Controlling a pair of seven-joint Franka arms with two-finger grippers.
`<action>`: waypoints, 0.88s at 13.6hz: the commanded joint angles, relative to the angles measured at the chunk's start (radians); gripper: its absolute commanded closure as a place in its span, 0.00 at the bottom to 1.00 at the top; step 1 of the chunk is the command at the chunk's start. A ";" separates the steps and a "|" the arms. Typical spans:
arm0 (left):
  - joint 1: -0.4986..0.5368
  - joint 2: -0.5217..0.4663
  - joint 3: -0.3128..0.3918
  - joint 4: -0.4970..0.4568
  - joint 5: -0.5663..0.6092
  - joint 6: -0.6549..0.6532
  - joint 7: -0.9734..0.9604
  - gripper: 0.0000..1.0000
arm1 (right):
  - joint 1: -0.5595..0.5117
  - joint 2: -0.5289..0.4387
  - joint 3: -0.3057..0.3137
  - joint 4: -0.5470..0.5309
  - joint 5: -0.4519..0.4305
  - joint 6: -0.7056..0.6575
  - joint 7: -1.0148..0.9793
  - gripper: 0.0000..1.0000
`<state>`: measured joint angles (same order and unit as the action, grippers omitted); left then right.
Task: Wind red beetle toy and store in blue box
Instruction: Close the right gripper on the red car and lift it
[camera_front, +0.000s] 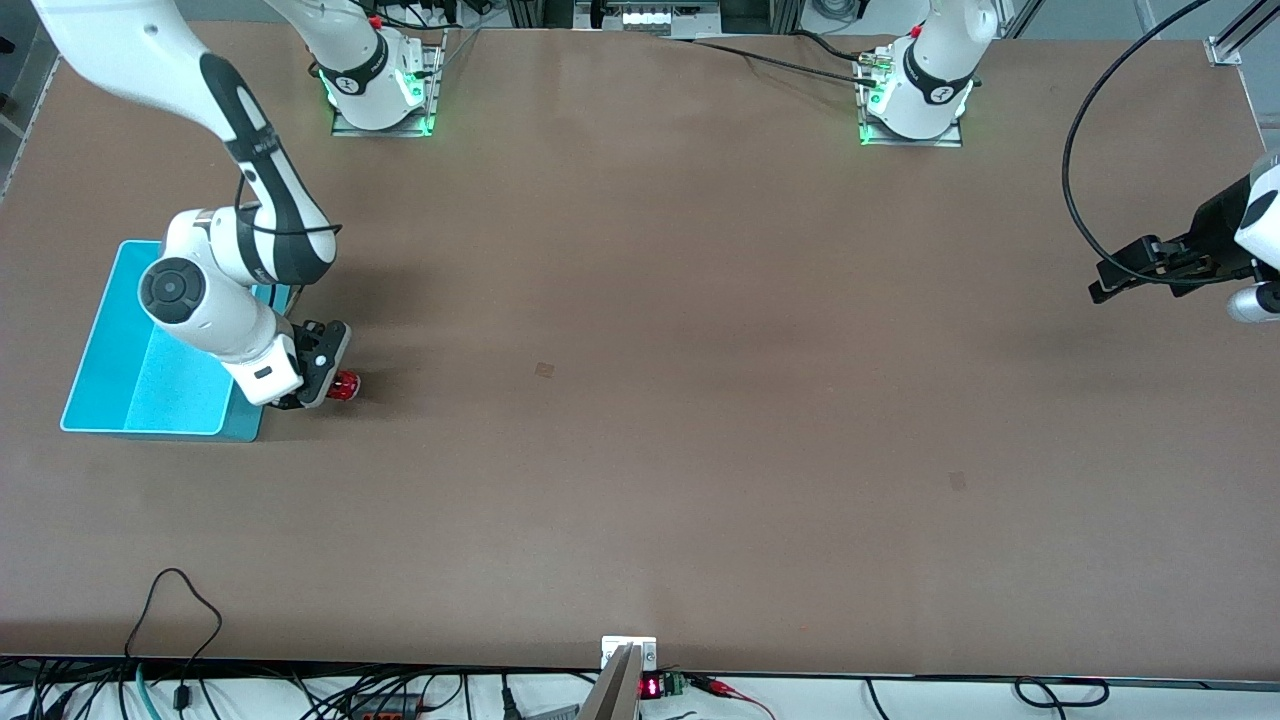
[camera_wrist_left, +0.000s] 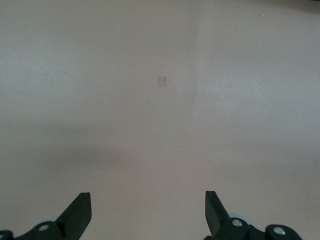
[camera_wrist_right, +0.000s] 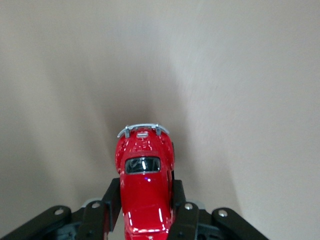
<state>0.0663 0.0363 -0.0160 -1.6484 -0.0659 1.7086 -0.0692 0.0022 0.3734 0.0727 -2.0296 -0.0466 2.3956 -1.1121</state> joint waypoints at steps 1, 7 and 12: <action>0.001 0.004 0.002 0.016 0.005 -0.015 0.012 0.00 | 0.012 -0.097 -0.005 0.014 0.082 -0.113 0.141 1.00; 0.001 0.005 0.002 0.018 0.005 -0.015 0.012 0.00 | 0.002 -0.166 -0.165 0.006 0.080 -0.161 0.509 1.00; 0.001 0.005 0.002 0.018 0.005 -0.015 0.012 0.00 | -0.021 -0.142 -0.269 0.005 0.080 -0.193 0.698 1.00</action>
<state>0.0665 0.0363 -0.0159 -1.6484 -0.0659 1.7086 -0.0692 -0.0067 0.2294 -0.1797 -2.0176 0.0196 2.2120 -0.4799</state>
